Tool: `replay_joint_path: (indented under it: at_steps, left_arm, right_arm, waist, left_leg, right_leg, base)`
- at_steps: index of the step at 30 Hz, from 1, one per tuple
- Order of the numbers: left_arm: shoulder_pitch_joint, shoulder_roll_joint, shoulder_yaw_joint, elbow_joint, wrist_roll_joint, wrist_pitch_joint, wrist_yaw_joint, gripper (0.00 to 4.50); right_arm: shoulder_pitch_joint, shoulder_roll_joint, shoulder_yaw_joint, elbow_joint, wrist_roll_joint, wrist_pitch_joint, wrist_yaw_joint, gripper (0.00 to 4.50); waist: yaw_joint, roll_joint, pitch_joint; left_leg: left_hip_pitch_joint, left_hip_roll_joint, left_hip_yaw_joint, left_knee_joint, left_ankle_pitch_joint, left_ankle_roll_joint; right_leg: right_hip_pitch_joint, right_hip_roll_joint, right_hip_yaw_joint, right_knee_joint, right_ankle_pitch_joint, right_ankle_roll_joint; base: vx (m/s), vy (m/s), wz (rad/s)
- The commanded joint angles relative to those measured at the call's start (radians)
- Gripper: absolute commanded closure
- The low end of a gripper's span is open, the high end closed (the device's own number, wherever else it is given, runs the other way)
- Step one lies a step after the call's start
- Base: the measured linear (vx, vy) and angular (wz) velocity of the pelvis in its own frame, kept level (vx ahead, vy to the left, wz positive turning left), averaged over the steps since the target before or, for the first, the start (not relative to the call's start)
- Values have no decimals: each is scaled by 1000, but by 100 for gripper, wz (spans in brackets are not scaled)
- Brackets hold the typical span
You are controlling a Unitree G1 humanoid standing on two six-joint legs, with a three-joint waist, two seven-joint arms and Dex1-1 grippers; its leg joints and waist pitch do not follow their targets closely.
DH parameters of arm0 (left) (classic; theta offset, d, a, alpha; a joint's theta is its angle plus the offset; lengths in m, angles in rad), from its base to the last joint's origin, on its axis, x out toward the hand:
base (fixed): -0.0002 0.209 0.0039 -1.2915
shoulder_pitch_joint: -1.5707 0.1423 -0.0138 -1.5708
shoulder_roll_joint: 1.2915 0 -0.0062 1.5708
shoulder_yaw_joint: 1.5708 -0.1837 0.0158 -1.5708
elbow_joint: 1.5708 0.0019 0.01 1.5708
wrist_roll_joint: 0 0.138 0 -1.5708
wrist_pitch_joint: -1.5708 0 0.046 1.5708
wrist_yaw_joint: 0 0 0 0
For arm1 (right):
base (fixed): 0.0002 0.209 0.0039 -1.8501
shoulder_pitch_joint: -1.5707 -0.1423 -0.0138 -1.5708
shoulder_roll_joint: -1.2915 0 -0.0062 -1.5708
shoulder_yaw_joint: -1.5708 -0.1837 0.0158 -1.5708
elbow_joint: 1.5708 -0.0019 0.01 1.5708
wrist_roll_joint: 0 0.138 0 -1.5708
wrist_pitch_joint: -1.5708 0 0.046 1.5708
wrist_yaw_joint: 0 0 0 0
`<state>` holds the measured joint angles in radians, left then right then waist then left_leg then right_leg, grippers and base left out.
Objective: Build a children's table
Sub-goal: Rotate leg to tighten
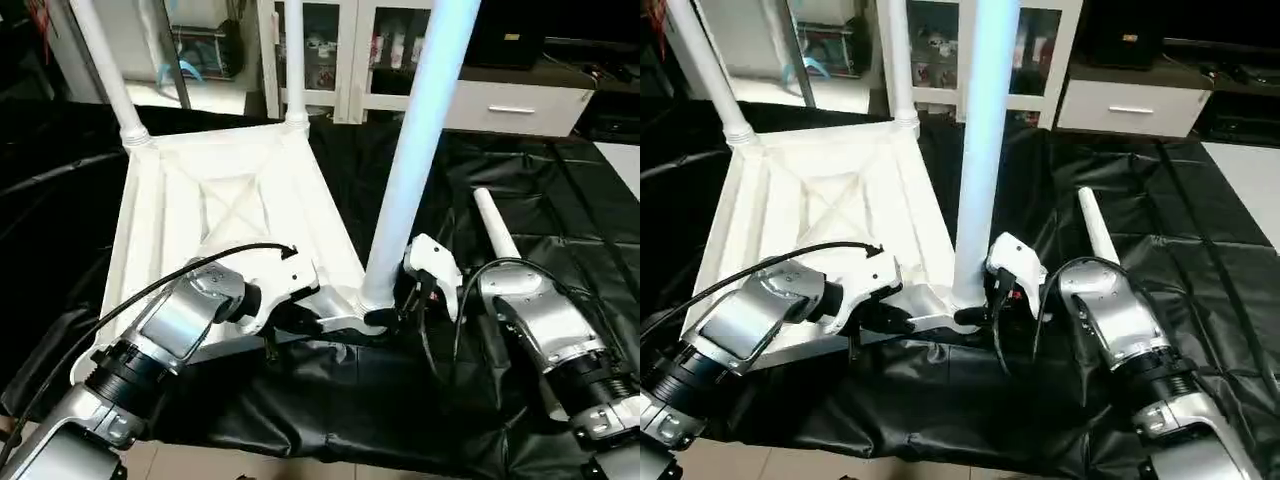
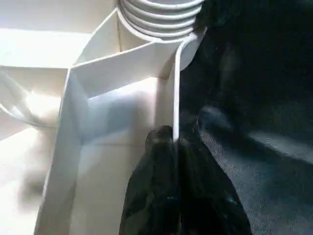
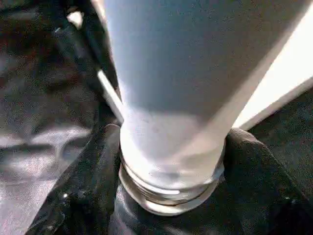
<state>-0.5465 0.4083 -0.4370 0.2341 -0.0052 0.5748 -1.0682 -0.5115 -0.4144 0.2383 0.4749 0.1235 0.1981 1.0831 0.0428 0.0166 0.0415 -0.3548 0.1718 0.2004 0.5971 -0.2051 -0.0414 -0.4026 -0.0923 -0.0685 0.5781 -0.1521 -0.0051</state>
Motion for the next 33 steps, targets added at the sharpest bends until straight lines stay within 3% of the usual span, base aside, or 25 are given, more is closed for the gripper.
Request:
replay_joint_path:
  at_steps: [1, 6, 7, 8, 9, 10, 14, 15, 16, 17, 18, 22, 26, 28, 29, 31, 32, 33]
  left_arm:
    - [20, -54, -31, 63, 1, 11, 50, 450]
    - [-36, -216, 118, 246, -13, -43, 329, 450]
    - [-45, -237, 138, 269, -17, -48, 361, 450]
    - [-47, -240, 142, 273, -18, -49, 367, 450]
    - [-73, -282, 182, 332, -21, -72, 460, 450]
    - [-86, -302, 200, 364, -21, -87, 504, 450]
    - [-116, -345, 234, 442, -9, -142, 606, 450]
    - [-134, -372, 250, 495, 8, -190, 685, 450]
    - [-136, -374, 251, 499, 9, -194, 690, 450]
    - [-145, -387, 257, 526, 19, -219, 722, 450]
    - [-151, -392, 259, 541, 21, -231, 735, 450]
    - [-161, -402, 266, 562, 21, -251, 759, 450]
    - [-168, -396, 265, 591, 25, -278, 759, 450]
    - [-163, -384, 257, 584, 32, -278, 741, 450]
    - [-161, -378, 252, 581, 36, -279, 735, 450]
    - [-152, -362, 239, 565, 43, -275, 707, 450]
    - [-144, -351, 230, 549, 44, -266, 679, 450]
    - [-140, -346, 226, 542, 44, -261, 666, 450]
  right_arm:
    - [-18, 44, -57, 6, 42, -2, -101, 178]
    - [18, 206, -136, 60, 38, -40, -389, 178]
    - [21, 230, -144, 71, 32, -44, -437, 178]
    - [21, 235, -146, 73, 31, -45, -446, 178]
    - [13, 288, -164, 120, -1, -68, -594, 178]
    - [7, 314, -174, 148, -21, -80, -676, 178]
    - [-17, 381, -210, 222, -55, -98, -872, 178]
    - [-35, 440, -249, 270, -70, -117, -1038, 178]
    - [-36, 444, -250, 272, -72, -119, -1049, 178]
    - [-44, 474, -258, 286, -90, -134, -1124, 178]
    - [-48, 488, -258, 293, -99, -142, -1153, 178]
    - [-68, 523, -239, 303, -96, -179, -1115, 179]
    - [-74, 536, -243, 304, -70, -205, -1051, 179]
    - [-57, 529, -234, 261, -64, -214, -1015, 109]
    - [-50, 524, -229, 239, -61, -213, -998, 109]
    - [-31, 506, -219, 177, -50, -193, -967, 103]
    - [-22, 490, -213, 141, -37, -164, -930, 95]
    - [-19, 482, -210, 128, -30, -149, -913, 81]
  waist:
    - [-4, -11, -49]
    - [-18, -14, -47]
    - [-18, -13, -49]
    - [-18, -14, -50]
    - [-18, -16, -51]
    - [-22, -13, -47]
    - [-24, -12, -49]
    - [-22, -10, -50]
    - [-26, -9, -49]
    - [-23, -8, -50]
    - [-19, -9, -50]
    - [-14, -13, -53]
    - [-13, -13, -51]
    - [-13, -13, -49]
    - [-13, -7, -49]
    - [-17, -12, -48]
    - [-25, -13, -47]
    - [-36, -7, -49]
  left_leg:
    - [6, 55, -30, -80, -277, 21]
    - [4, 50, -35, -81, -321, 6]
    - [11, 48, -34, -78, -325, 5]
    - [8, 48, -37, -80, -320, 3]
    - [4, 49, -39, -82, -320, 9]
    - [8, 47, -34, -80, -329, 7]
    - [12, 45, -36, -82, -350, 2]
    - [13, 45, -38, -83, -355, 3]
    - [12, 45, -37, -85, -357, -1]
    - [14, 45, -38, -85, -356, -2]
    - [18, 45, -34, -85, -358, -1]
    - [8, 46, -32, -89, -325, 21]
    - [6, 45, -31, -89, -323, 30]
    - [5, 46, -32, -90, -333, 34]
    - [6, 46, -33, -91, -334, 32]
    - [-5, 44, -38, -94, -347, 38]
    - [-16, 45, -44, -99, -342, 35]
    - [-28, 46, -52, -103, -335, 30]
  right_leg:
    - [39, -60, 43, -72, -399, -215]
    - [33, -59, 37, -89, -504, -159]
    - [27, -59, 36, -93, -515, -153]
    - [30, -60, 35, -91, -513, -150]
    - [33, -60, 33, -90, -510, -144]
    - [22, -59, 35, -97, -522, -141]
    - [19, -58, 32, -102, -542, -126]
    - [20, -58, 32, -100, -539, -123]
    - [16, -58, 34, -101, -536, -120]
    - [18, -58, 33, -102, -531, -117]
    - [11, -57, 37, -101, -515, -119]
    - [23, -57, 42, -89, -428, -135]
    - [24, -60, 42, -91, -445, -137]
    - [25, -61, 42, -96, -488, -123]
    - [24, -61, 42, -96, -494, -121]
    - [30, -59, 39, -98, -524, -92]
    - [38, -63, 37, -95, -530, -86]
    - [48, -63, 30, -96, -548, -70]
  base:
    - [0, 0, 0]
    - [0, 0, 0]
    - [0, 0, 0]
    - [0, 0, 0]
    - [0, 0, 0]
    - [0, 0, 0]
    - [0, 0, 0]
    - [0, 0, 0]
    - [0, 0, 0]
    - [0, 0, 0]
    - [0, 0, 0]
    - [0, 0, 0]
    - [0, 0, 0]
    - [0, 0, 0]
    - [0, 0, 0]
    - [0, 0, 0]
    - [0, 0, 0]
    - [-15, -10, -18]
